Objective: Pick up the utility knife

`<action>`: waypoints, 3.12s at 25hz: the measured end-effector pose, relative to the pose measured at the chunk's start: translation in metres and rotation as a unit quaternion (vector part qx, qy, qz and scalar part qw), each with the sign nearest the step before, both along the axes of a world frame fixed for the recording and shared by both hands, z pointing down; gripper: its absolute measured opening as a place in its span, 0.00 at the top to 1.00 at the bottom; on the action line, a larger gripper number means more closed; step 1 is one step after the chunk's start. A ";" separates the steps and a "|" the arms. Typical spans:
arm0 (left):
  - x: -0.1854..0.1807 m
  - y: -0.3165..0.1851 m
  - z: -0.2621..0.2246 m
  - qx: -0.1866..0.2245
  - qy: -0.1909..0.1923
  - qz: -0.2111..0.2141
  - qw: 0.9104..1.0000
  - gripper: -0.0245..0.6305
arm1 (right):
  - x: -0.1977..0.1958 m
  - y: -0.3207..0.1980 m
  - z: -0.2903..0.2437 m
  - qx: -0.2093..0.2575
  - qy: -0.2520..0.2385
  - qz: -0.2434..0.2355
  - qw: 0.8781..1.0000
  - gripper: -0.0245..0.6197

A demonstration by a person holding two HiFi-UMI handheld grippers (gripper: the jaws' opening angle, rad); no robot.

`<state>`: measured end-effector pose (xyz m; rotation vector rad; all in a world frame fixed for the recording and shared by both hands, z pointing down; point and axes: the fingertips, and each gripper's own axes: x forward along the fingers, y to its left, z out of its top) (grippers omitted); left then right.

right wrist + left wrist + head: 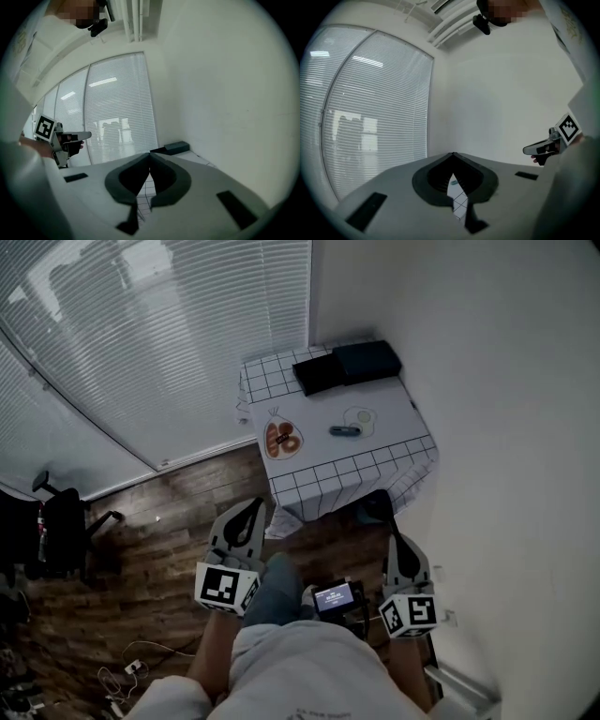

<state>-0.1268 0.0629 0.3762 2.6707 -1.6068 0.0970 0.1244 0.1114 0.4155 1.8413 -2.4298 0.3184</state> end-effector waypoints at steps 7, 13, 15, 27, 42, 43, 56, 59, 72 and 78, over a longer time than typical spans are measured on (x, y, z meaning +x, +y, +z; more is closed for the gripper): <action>-0.024 -0.065 0.020 -0.016 0.003 -0.003 1.000 0.95 | -0.002 -0.039 0.010 -0.015 0.015 0.026 0.999 0.95; -0.029 -0.114 0.023 -0.016 0.007 0.042 0.999 0.95 | -0.020 -0.086 0.005 -0.007 0.023 0.053 0.998 0.95; -0.028 -0.126 0.024 -0.015 0.003 0.057 0.998 0.95 | -0.026 -0.096 0.003 -0.003 0.023 0.061 0.998 0.95; 0.014 -0.182 0.058 -0.039 -0.024 0.132 0.990 0.95 | -0.013 -0.120 0.008 -0.004 0.017 0.116 0.993 0.95; 0.110 -0.259 0.129 -0.094 -0.103 0.160 0.977 0.95 | 0.064 -0.204 0.027 -0.032 0.025 0.096 0.995 0.95; 0.116 -0.263 0.135 -0.098 -0.108 0.163 0.976 0.95 | 0.069 -0.210 0.030 -0.034 0.024 0.094 0.995 0.95; 0.164 -0.297 0.214 -0.153 -0.184 0.194 0.951 0.88 | 0.082 -0.274 0.099 -0.079 0.033 0.048 0.995 0.95; 0.169 -0.299 0.229 -0.165 -0.193 0.201 0.946 0.87 | 0.078 -0.286 0.116 -0.087 0.038 0.031 0.995 0.95; 0.191 -0.308 0.289 -0.211 -0.222 0.237 0.922 0.79 | 0.064 -0.317 0.189 -0.137 0.051 -0.028 0.989 0.95; 0.199 -0.312 0.320 -0.228 -0.257 0.267 0.900 0.71 | 0.058 -0.323 0.211 -0.162 0.028 -0.045 0.985 0.95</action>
